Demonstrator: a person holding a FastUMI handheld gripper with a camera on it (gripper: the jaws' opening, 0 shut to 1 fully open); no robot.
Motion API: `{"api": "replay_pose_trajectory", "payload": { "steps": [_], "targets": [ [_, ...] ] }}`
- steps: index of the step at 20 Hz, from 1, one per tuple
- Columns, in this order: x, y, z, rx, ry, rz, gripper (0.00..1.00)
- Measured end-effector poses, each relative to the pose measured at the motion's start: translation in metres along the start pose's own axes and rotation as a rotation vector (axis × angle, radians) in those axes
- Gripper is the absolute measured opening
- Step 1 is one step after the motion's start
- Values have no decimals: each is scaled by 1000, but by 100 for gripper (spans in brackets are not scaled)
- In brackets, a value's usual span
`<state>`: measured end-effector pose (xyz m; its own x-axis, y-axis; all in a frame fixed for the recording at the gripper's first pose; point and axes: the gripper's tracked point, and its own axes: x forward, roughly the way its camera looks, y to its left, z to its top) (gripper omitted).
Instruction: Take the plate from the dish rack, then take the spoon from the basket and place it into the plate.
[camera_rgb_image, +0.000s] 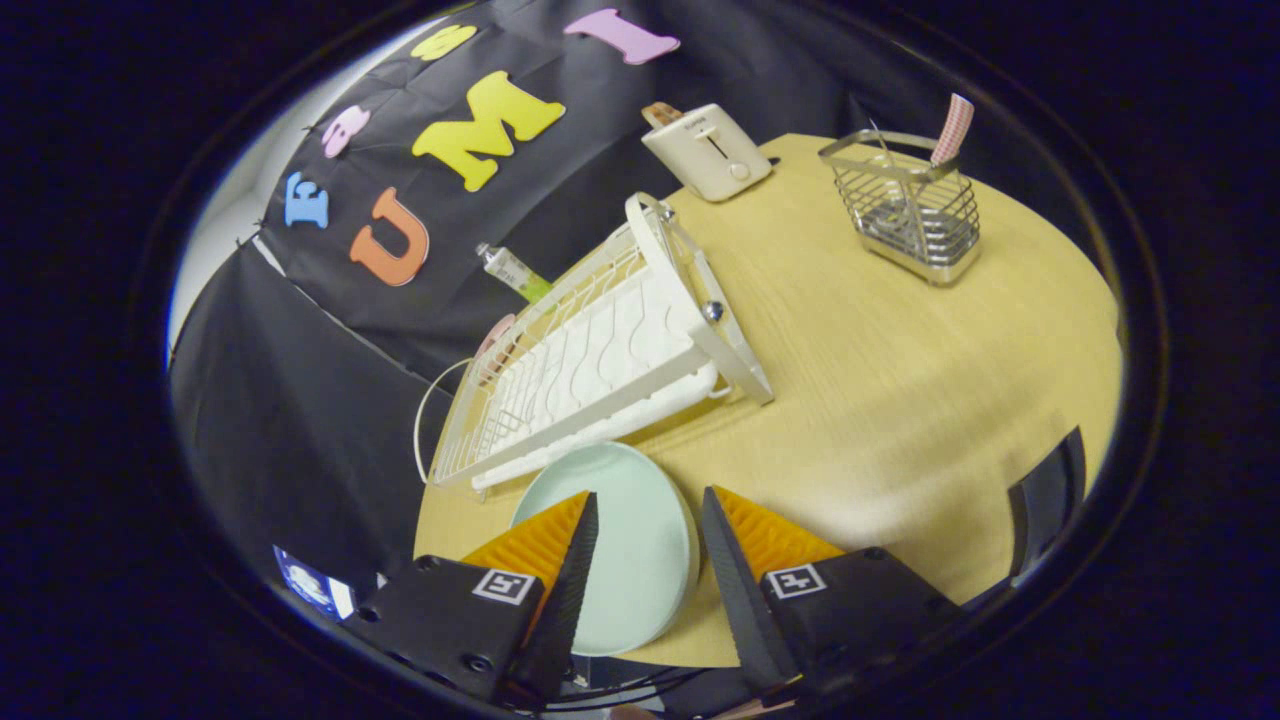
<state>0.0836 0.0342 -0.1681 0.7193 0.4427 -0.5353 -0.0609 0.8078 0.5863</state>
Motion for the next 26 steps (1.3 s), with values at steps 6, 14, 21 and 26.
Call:
{"api": "replay_pose_trajectory", "payload": {
  "steps": [6,14,21,26],
  "targets": [
    [-67,-28,51,-286,-321,-127,81],
    [-138,-97,105,-482,-588,-276,87],
    [-133,-163,162,-470,-654,-321,87],
    [-95,-197,194,-409,-600,-315,87]
  ]
}}
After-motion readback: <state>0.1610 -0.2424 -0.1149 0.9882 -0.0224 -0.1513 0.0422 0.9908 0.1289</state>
